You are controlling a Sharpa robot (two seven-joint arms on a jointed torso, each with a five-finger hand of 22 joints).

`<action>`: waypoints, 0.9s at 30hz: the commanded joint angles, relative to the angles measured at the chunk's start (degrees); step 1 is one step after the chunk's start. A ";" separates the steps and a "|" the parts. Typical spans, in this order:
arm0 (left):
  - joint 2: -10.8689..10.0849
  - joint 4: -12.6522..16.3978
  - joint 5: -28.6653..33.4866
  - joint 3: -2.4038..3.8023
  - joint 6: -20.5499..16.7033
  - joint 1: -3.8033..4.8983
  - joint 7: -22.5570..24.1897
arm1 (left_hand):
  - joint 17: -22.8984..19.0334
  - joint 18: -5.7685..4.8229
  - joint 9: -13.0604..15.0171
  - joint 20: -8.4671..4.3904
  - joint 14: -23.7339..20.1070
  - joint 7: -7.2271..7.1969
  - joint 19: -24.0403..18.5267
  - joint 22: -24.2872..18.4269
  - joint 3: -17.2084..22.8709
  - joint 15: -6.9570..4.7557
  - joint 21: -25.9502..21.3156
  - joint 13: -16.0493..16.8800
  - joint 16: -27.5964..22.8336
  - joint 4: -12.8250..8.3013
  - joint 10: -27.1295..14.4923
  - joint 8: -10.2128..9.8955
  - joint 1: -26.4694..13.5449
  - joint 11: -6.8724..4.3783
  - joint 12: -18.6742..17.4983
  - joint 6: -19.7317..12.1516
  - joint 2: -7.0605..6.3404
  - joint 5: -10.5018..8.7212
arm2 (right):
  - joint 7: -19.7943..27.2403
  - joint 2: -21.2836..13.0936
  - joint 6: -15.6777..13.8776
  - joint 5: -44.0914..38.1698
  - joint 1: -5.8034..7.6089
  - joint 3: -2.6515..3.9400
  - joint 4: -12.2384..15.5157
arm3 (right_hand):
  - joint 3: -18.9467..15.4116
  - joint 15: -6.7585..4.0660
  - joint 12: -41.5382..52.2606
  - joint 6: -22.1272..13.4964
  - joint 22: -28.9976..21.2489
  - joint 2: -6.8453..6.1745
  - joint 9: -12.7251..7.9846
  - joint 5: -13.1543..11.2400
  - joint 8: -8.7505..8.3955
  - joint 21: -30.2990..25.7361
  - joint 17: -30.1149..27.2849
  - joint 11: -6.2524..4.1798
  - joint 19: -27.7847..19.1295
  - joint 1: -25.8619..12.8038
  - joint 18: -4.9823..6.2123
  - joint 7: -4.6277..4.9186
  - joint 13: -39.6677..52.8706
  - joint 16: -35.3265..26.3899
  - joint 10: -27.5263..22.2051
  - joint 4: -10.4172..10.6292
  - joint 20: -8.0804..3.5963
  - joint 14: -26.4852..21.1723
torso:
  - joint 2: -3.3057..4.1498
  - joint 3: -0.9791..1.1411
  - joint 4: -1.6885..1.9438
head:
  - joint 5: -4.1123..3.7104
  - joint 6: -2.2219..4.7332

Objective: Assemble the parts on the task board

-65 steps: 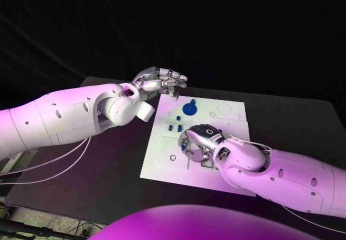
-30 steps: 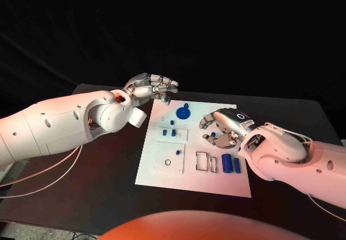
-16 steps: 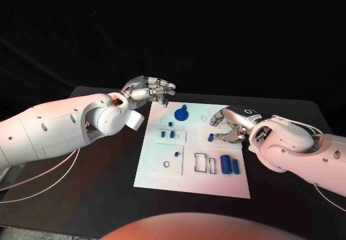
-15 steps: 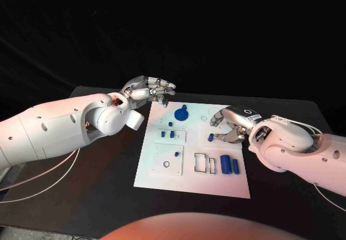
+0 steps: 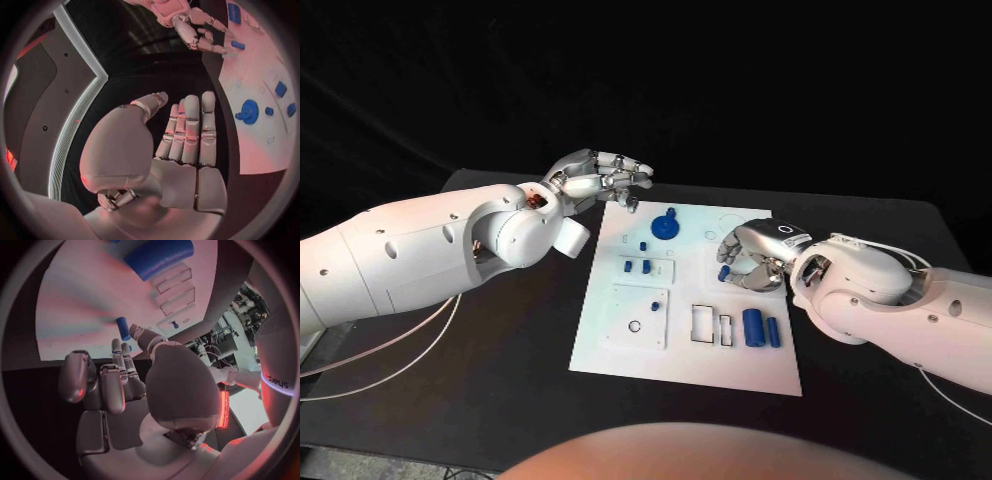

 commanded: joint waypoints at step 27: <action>0.17 0.15 0.13 0.03 0.83 0.02 0.18 | -0.13 0.51 0.13 -0.20 -0.31 0.00 0.05 -0.07 0.14 0.01 -0.46 -0.08 -0.22 -0.03 -0.57 -0.03 -0.41 -0.02 0.44 -0.49 0.16 0.12 | 0.20 2.37 -0.41 -0.98 -1.01 -0.12 -2.86 | 7.06 -0.88 -0.55 4.02 9.42 0.36 0.20 -1.08 1.91 1.41 0.88 -1.04 0.99 -1.37 -0.20 -0.94 -0.58 0.71 5.61 1.58 -0.88 2.56 | -0.10 0.03 -0.04 | 0.03 -0.41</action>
